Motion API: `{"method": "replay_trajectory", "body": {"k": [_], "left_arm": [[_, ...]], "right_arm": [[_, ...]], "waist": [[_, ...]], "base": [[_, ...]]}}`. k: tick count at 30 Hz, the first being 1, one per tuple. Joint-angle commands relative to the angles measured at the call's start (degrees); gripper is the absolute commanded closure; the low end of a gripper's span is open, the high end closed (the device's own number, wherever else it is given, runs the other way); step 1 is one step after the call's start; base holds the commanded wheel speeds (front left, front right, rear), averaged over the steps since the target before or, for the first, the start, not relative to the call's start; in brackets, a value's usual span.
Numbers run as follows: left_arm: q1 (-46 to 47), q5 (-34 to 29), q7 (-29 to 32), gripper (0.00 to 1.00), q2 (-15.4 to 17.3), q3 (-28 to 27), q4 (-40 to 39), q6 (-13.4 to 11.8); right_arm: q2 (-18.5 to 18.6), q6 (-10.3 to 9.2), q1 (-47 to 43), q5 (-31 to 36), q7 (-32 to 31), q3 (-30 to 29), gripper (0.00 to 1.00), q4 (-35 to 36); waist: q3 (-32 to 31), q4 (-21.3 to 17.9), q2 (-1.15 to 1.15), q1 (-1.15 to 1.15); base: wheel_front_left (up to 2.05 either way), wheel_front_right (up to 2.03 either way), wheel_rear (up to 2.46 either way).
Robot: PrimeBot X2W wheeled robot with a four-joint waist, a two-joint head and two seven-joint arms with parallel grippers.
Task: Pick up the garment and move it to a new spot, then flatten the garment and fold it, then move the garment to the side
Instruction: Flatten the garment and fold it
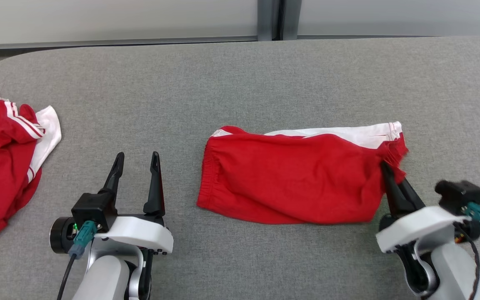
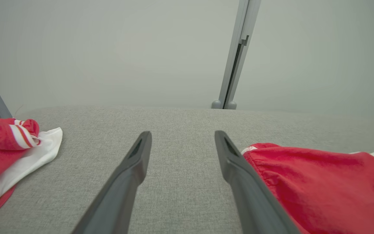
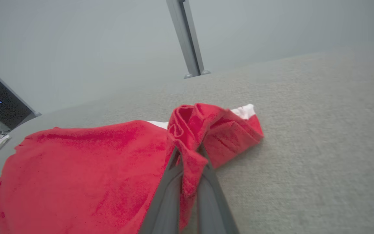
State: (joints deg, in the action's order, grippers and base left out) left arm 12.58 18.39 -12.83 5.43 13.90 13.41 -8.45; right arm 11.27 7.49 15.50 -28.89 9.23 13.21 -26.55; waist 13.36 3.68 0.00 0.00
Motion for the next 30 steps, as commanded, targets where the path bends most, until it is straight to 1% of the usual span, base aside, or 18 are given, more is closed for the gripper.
{"method": "replay_trajectory", "body": {"k": [1,3,6,10,14,16,20,21,22,23,26,30], "left_arm": [[1.03,0.43,-0.31,0.0,0.19,0.08,0.01,0.02],[1.24,0.5,-0.42,0.0,0.07,0.27,0.18,0.0],[1.83,0.56,-0.65,0.0,-0.22,0.57,0.33,-0.16],[2.24,0.85,-0.95,0.0,-0.65,1.08,0.85,-0.04],[2.62,1.34,-1.38,0.0,-1.05,1.48,1.6,0.13],[2.81,1.59,-1.51,0.0,-1.23,1.62,2.0,0.05],[3.3,1.84,-1.85,0.0,-1.42,1.94,2.58,-0.02],[3.34,1.9,-1.9,0.0,-1.46,1.93,2.64,-0.08],[3.36,1.85,-1.98,0.0,-1.48,1.9,2.7,-0.19],[3.41,1.65,-1.97,0.0,-1.47,1.93,2.72,-0.2],[3.33,1.37,-2.16,0.0,-1.44,1.83,3.01,-0.03],[3.29,1.13,-2.32,0.0,-1.29,1.6,3.37,0.0]], "right_arm": [[-0.7,0.0,2.02,1.09,-0.87,1.06,1.0,2.13],[-1.72,0.0,4.2,2.53,-2.44,3.52,1.0,5.33],[-3.34,0.0,7.22,3.61,-5.21,8.81,1.0,8.96],[-5.18,0.0,9.95,3.52,-7.84,16.58,1.0,10.67],[-6.44,0.0,10.39,1.49,-8.76,23.9,1.0,8.66],[-6.65,0.0,9.83,0.96,-9.15,26.79,1.0,5.92],[-7.11,0.0,10.35,-0.52,-7.5,29.59,1.0,1.35],[-7.17,0.0,10.8,-0.74,-6.83,29.94,0.72,0.51],[-7.2,0.0,11.02,-1.12,-6.34,30.35,0.5,-0.23],[-7.24,0.0,11.36,-1.22,-5.54,30.82,0.0,-0.74],[-7.1,0.0,12.3,-2.32,-2.92,32.23,0.0,-0.92],[-5.68,0.0,13.13,-3.62,0.5,34.25,0.0,0.97]], "waist": [[0.16,0.33,0.0,0.0],[0.42,0.77,0.0,0.0],[0.66,1.7,0.0,0.0],[0.94,3.22,0.0,0.0],[1.29,4.59,0.0,0.0],[1.56,5.02,0.0,0.0],[2.1,5.58,0.0,0.0],[2.19,5.6,0.0,0.0],[2.31,5.57,0.0,0.0],[2.37,5.55,0.0,0.0],[2.25,5.43,0.0,0.0],[1.66,4.84,0.0,0.0]], "base": [[0.0,0.0,0.0],[0.0,0.0,0.0],[0.0,0.0,0.0],[0.0,0.0,0.0],[0.0,0.0,0.0],[0.0,0.0,0.0],[0.0,0.0,0.0],[0.0,0.0,0.0],[0.0,0.0,0.0],[0.0,0.0,0.0],[0.0,0.0,0.0],[0.0,0.0,0.0]]}}
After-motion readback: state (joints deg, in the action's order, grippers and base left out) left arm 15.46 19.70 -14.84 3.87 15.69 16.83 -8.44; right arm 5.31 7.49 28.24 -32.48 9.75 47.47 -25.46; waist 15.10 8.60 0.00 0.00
